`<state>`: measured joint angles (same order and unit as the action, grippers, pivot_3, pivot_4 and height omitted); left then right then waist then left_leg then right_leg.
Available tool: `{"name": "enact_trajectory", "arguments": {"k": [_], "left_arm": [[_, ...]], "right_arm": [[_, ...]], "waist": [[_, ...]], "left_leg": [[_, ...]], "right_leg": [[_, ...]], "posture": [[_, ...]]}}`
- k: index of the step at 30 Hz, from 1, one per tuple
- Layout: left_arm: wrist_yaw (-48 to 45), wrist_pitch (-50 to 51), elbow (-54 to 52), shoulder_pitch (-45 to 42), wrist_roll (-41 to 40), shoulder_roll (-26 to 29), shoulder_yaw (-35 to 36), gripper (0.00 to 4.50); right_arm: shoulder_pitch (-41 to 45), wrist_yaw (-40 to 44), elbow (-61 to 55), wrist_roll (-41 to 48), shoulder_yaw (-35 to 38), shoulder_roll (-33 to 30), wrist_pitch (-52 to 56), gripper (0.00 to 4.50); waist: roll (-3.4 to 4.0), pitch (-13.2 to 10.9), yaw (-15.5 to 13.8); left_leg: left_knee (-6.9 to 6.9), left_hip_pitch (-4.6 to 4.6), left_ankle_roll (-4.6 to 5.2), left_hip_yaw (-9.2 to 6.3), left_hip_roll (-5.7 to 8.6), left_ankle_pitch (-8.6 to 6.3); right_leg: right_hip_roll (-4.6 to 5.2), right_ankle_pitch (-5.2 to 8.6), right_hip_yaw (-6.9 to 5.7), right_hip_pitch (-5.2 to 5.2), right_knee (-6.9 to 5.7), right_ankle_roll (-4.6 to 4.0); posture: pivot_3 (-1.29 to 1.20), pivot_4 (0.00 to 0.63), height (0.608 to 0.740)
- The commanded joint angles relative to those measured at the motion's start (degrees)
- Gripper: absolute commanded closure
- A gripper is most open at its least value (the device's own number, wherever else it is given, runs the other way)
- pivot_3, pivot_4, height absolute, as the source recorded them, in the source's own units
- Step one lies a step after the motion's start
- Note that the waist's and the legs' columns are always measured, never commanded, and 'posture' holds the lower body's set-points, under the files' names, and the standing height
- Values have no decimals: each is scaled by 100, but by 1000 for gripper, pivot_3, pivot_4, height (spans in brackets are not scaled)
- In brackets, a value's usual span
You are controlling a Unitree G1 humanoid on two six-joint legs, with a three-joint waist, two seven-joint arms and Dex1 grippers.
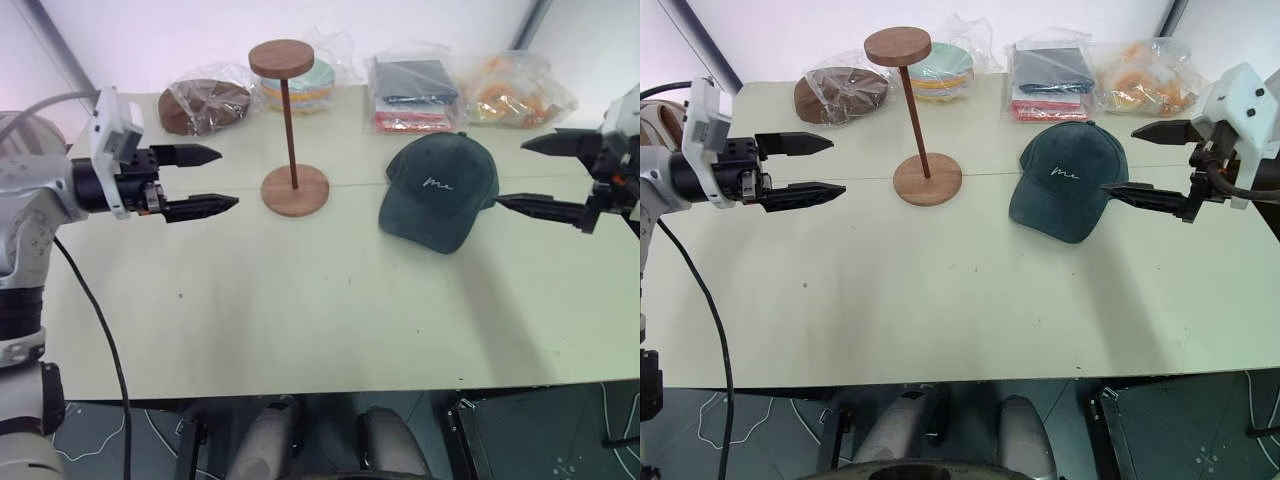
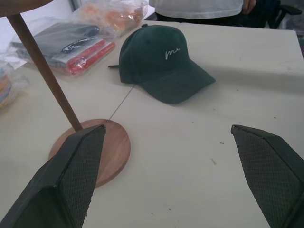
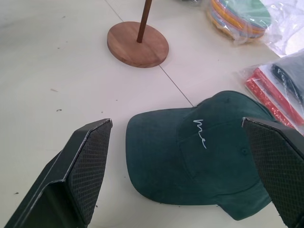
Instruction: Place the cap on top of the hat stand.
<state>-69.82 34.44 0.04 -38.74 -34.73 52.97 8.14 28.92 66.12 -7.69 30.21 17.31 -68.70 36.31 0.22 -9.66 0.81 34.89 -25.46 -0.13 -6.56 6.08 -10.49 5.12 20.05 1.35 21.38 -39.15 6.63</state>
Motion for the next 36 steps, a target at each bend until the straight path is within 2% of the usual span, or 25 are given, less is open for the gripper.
{"name": "enact_trajectory", "arguments": {"k": [1,18,24,31,36], "left_arm": [[-23,-58,-45,-142,0,65,98,55],[-36,-52,-78,-123,17,61,83,55],[152,14,-325,126,-24,-60,94,55],[414,11,-482,506,-7,-307,65,55],[571,-30,-604,661,37,-470,14,55]], "right_arm": [[5,-36,-156,91,293,-88,-18,0],[-106,-193,-336,148,320,-34,-10,0],[-577,-1188,-1151,-147,381,546,-126,0],[-1595,-2503,-2343,-1403,-164,1074,-457,0],[-2008,-3095,-2565,-2474,-770,1167,-856,0]], "waist": [[0,0,1],[0,0,3],[-1,1,1],[-3,2,-21],[-4,2,-9]], "left_leg": [[0,0,0,0,0,0],[2,0,0,0,0,0],[4,0,0,0,0,0],[15,-2,0,-1,1,1],[15,-1,0,-2,1,1]], "right_leg": [[0,0,0,0,0,0],[0,0,0,-1,-1,0],[-1,0,0,-1,-1,0],[-1,0,0,-2,-7,1],[-2,0,0,-2,-10,1]], "posture": [[0,150,740],[0,150,740],[0,150,740],[0,150,740],[0,150,740]]}}
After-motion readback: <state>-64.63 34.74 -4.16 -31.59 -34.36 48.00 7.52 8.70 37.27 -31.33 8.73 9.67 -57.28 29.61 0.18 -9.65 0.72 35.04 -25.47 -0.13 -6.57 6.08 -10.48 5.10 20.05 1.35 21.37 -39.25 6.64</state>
